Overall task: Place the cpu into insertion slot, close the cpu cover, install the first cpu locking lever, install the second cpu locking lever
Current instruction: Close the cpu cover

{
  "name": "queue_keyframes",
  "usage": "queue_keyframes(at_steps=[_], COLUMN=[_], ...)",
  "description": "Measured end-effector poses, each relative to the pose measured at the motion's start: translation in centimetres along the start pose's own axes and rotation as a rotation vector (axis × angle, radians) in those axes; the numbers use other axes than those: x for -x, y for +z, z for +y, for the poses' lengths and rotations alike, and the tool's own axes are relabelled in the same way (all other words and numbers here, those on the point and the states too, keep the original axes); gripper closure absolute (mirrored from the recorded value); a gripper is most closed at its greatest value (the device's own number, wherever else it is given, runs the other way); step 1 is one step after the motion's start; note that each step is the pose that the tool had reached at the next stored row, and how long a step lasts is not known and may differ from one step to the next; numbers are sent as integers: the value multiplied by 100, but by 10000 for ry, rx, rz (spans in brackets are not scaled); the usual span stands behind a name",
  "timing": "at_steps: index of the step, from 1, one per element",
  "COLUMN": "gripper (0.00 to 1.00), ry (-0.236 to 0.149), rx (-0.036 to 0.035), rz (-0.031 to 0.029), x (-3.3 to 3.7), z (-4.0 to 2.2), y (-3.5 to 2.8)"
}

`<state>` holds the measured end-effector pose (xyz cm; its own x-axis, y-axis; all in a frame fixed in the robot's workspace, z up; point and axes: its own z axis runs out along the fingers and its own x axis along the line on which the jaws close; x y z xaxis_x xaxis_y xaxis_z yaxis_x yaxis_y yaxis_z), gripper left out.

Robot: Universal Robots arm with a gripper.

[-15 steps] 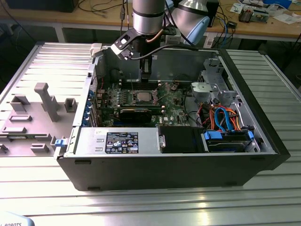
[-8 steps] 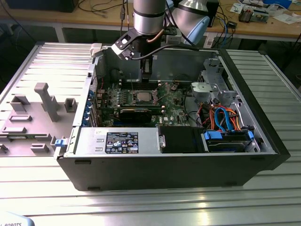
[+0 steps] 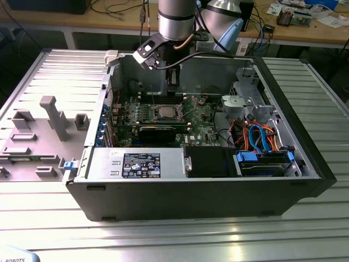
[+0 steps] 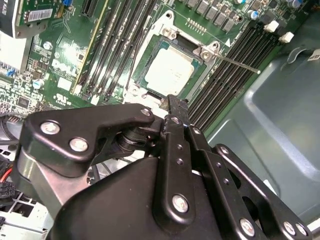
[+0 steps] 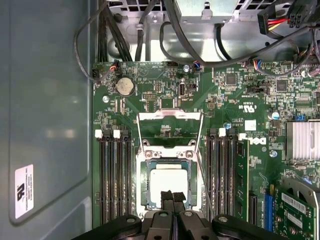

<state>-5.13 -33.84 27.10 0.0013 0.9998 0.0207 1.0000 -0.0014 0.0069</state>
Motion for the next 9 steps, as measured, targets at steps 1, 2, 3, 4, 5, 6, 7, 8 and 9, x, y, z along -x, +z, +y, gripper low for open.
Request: queue_keyframes(at_steps=[1, 2, 3, 4, 5, 6, 7, 8, 9], gripper=[89, 89, 89, 89, 89, 89, 89, 89, 89], ry=[0, 1, 1, 1, 0, 1, 0, 0, 0], rx=[0, 0, 0, 0, 0, 0, 0, -1, 0], rz=[0, -1, -1, 0, 0, -1, 0, 0, 0], x=[0, 0, 0, 0, 0, 0, 0, 0, 0], z=[7, 20, 40, 51, 63, 71, 77, 95, 108], y=[0, 0, 0, 0, 0, 0, 0, 0, 1])
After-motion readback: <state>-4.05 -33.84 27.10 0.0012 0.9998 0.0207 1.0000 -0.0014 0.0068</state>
